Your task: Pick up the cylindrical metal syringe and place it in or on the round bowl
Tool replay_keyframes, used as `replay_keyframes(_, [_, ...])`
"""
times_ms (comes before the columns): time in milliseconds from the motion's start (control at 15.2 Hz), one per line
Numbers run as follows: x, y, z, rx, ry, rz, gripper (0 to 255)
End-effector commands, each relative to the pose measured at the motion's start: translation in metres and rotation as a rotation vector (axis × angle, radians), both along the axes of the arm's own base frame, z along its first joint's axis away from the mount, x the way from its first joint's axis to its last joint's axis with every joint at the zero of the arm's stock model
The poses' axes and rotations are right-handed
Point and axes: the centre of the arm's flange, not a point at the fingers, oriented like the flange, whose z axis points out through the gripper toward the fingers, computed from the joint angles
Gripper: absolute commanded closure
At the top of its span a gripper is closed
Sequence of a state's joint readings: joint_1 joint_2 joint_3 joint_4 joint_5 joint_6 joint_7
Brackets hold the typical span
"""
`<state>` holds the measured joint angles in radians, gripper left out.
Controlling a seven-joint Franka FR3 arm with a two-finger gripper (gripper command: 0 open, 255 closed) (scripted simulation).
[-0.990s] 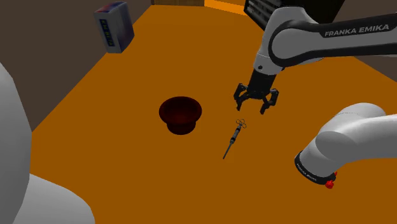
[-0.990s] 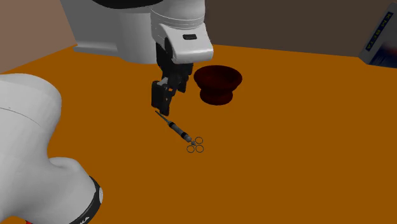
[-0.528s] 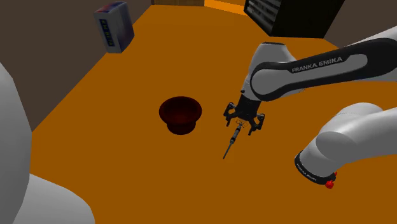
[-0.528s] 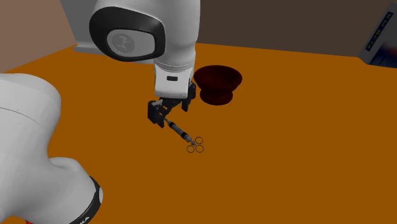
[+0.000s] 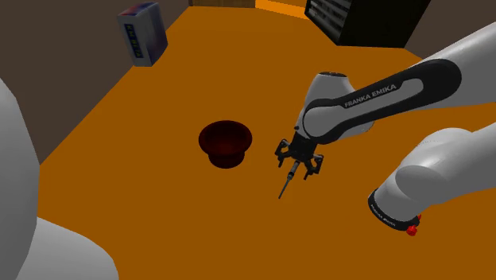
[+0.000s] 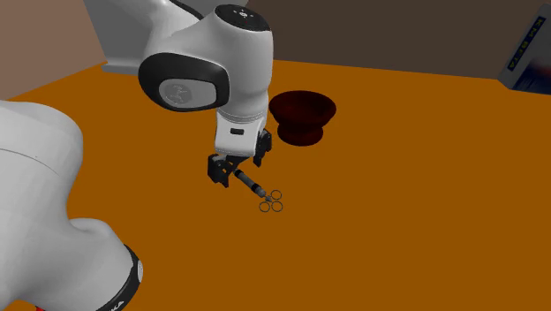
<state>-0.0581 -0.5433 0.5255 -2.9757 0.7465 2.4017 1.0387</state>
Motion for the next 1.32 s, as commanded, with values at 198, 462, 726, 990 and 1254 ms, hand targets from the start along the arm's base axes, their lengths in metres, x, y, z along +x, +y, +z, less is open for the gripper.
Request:
replay_keyframes(198, [-0.001, 0.001, -0.005, 0.0, -0.001, -0.001, 0])
replay_keyframes(462, [-0.001, 0.001, -0.005, 0.0, -0.001, -0.001, 0])
replay_keyframes(726, [-0.001, 0.001, -0.005, 0.0, -0.001, -0.001, 255])
replay_keyframes(990, [-0.001, 0.001, -0.004, 0.0, -0.001, -0.001, 255])
replay_keyframes(1254, [-0.001, 0.001, 0.006, 0.0, -0.001, -0.001, 255])
